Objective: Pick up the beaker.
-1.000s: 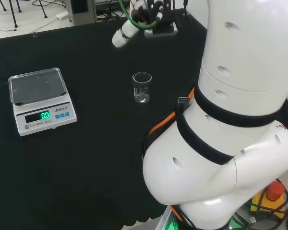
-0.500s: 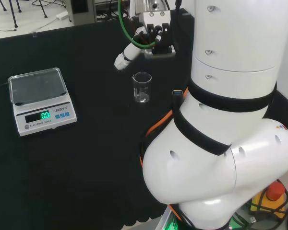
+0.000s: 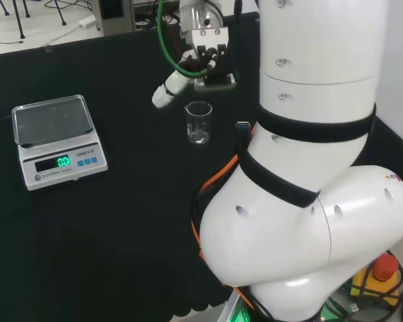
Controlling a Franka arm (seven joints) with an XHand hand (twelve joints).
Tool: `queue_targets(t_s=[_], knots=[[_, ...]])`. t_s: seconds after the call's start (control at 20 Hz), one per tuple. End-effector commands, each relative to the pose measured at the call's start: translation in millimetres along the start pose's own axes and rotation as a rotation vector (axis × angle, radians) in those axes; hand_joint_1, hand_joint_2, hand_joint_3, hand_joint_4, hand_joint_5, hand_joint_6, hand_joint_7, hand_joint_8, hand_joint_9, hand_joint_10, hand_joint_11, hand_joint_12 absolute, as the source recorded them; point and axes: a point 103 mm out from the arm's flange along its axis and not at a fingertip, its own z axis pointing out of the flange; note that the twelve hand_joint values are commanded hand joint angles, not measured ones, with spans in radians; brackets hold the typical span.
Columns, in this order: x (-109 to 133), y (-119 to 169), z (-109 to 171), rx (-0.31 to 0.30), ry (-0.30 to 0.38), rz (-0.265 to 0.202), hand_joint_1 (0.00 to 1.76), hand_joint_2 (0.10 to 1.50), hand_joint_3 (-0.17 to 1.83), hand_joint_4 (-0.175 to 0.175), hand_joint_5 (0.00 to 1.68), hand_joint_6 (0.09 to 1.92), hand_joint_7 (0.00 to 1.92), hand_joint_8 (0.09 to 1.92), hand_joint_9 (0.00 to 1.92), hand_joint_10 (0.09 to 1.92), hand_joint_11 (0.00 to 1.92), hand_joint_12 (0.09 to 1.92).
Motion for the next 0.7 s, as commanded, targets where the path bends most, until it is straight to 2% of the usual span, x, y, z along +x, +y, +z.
queue_targets(t_s=[0.05, 0.35, 0.7], knots=[[2.8, 47.3, 5.0, 0.043, -0.056, 0.049, 0.45, 0.61, 0.08, 0.036, 0.0, 0.09, 0.05, 0.67, 0.3, 0.83, 0.03, 1.55], [-14.5, 65.4, 12.7, 0.087, -0.079, 0.077, 0.45, 0.61, 0.07, 0.037, 0.0, 0.09, 0.03, 0.67, 0.29, 0.84, 0.03, 1.55], [-44.3, 61.1, 32.9, 0.132, -0.07, 0.131, 0.45, 0.62, 0.07, 0.043, 0.0, 0.09, 0.02, 0.67, 0.26, 0.84, 0.02, 1.55]])
